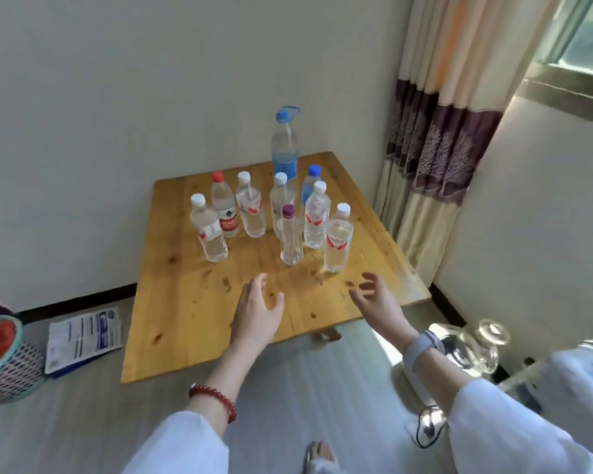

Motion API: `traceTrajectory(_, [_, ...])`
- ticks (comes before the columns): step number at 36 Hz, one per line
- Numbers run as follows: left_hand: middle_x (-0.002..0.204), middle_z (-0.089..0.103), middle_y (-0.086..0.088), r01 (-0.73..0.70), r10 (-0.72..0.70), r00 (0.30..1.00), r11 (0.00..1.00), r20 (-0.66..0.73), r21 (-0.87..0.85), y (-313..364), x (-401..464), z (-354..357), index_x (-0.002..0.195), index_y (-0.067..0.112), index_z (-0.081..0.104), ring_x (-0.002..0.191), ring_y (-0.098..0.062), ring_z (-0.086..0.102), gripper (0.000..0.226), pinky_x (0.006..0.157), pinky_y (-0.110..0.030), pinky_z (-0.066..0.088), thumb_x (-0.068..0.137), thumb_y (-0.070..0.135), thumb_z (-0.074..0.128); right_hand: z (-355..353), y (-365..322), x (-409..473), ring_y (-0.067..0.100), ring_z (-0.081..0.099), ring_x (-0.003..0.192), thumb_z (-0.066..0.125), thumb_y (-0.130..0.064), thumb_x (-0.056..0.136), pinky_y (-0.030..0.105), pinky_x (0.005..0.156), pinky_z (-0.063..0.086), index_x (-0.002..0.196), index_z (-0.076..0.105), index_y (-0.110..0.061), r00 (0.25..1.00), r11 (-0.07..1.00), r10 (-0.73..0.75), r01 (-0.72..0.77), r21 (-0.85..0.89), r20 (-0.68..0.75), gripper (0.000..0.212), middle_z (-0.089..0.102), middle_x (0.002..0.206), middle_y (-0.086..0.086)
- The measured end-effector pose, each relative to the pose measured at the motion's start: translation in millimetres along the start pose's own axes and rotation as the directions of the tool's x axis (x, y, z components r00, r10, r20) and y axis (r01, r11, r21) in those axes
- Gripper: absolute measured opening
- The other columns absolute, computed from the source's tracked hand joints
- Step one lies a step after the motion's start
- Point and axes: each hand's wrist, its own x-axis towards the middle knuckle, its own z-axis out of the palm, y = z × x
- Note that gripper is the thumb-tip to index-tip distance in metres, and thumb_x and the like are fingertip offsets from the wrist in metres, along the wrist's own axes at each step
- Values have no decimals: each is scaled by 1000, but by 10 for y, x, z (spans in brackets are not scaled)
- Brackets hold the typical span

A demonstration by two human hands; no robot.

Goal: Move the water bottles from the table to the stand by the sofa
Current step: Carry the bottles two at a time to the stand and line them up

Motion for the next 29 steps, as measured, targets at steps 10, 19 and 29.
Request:
traceTrajectory(10, [148,24,-4,149,-142,986,985,86,-88,-248,1545,780,144,24,14,132,-22,34,71,99,-34,40,88,37,55,409,277,1806,34,35,133,71,-36,77,57,96,45,146,-1,-21,990,987,136,-138,82,31,100,9,156,6])
traceTrajectory(19, [131,45,-9,127,-116,991,975,72,-181,-378,2342,1177,133,9,37,122,-22,44,67,93,-22,34,77,27,71,598,372,2174,15,54,94,66,-41,78,3,42,40,116,23,-39,997,979,79,-75,191,-14,57,45,121,-9])
traceTrajectory(29, [111,59,-4,-45,111,973,951,202,-306,-384,2332,1011,120,13,48,102,-18,55,55,86,-27,46,74,32,72,607,263,1829,13,51,114,71,-43,74,35,92,48,125,37,-30,959,961,185,-132,243,-213,62,51,128,-3])
